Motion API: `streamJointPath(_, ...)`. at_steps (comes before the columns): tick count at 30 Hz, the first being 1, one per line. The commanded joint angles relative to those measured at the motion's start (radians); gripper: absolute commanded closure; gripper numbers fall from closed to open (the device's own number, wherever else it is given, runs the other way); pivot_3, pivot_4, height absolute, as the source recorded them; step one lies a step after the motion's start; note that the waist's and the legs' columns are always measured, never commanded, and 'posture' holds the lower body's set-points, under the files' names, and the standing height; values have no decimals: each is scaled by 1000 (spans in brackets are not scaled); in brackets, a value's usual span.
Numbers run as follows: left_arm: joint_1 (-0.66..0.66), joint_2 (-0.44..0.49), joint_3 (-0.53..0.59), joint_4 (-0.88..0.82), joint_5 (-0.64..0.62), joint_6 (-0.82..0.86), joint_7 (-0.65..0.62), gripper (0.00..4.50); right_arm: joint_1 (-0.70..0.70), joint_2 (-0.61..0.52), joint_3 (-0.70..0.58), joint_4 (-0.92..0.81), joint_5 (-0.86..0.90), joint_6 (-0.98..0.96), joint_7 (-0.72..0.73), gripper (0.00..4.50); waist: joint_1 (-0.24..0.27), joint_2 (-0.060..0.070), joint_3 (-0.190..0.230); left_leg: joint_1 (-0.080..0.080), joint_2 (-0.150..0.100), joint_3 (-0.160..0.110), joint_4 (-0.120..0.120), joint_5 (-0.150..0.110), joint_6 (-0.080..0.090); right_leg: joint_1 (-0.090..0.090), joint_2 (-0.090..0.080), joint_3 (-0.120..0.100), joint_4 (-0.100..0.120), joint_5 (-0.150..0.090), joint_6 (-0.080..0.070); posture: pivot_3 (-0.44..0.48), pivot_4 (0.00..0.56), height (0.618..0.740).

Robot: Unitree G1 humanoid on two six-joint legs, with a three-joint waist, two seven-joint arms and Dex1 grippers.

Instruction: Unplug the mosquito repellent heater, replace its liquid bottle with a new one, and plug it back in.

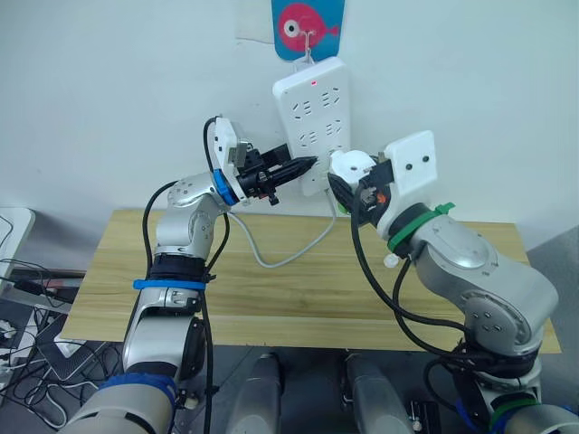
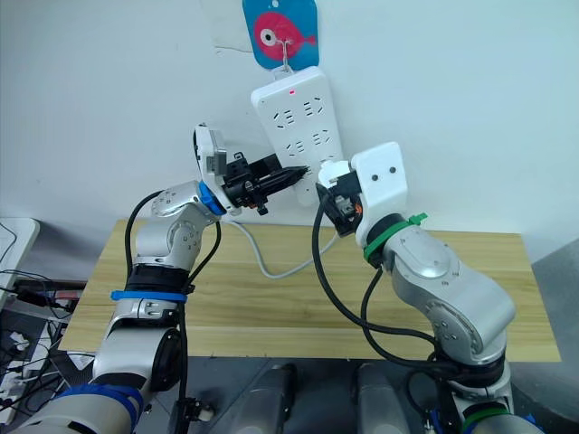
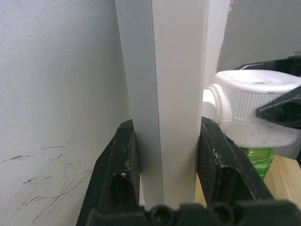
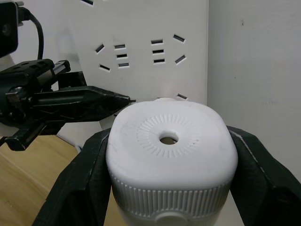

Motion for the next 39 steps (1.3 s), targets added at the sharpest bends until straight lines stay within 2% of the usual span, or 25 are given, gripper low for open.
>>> streamJointPath(1,-1,-19,-48,-39,-4,-24,-70,3204,-32,12,1,15,-48,0,-5,1571,0,0,0,0,0,0,0,0,0,0,0,0,0,0,0,134,245,740)
streamJointPath(11,10,-26,-42,-76,-41,42,-92,3204,-29,68,35,91,-134,-81,14,1571,-11,0,0,0,0,0,0,0,0,0,0,0,2,0,0,133,245,740)
streamJointPath(19,50,-16,-62,-150,-67,104,-142,3204,-32,93,12,134,-146,-91,52,1571,-22,-1,-6,2,1,0,0,0,-1,0,1,1,4,0,0,134,231,740)
streamJointPath(34,53,-18,-69,-130,-32,59,-146,3204,-44,96,31,145,-193,-77,52,1571,-22,-1,-15,2,1,1,-1,0,-1,-1,0,1,3,0,-1,140,217,740)
streamJointPath(36,43,-17,-61,-95,-15,32,-135,3204,-26,91,21,114,-188,-61,56,826,-21,-1,-16,2,0,1,-1,0,-1,-1,0,1,3,0,-1,143,217,740)
streamJointPath(39,40,-15,-57,-67,0,8,-134,3204,-1,86,-3,49,-174,-20,66,44,-11,-1,-20,0,0,0,-1,0,-1,-1,0,0,1,-1,-1,143,217,740)
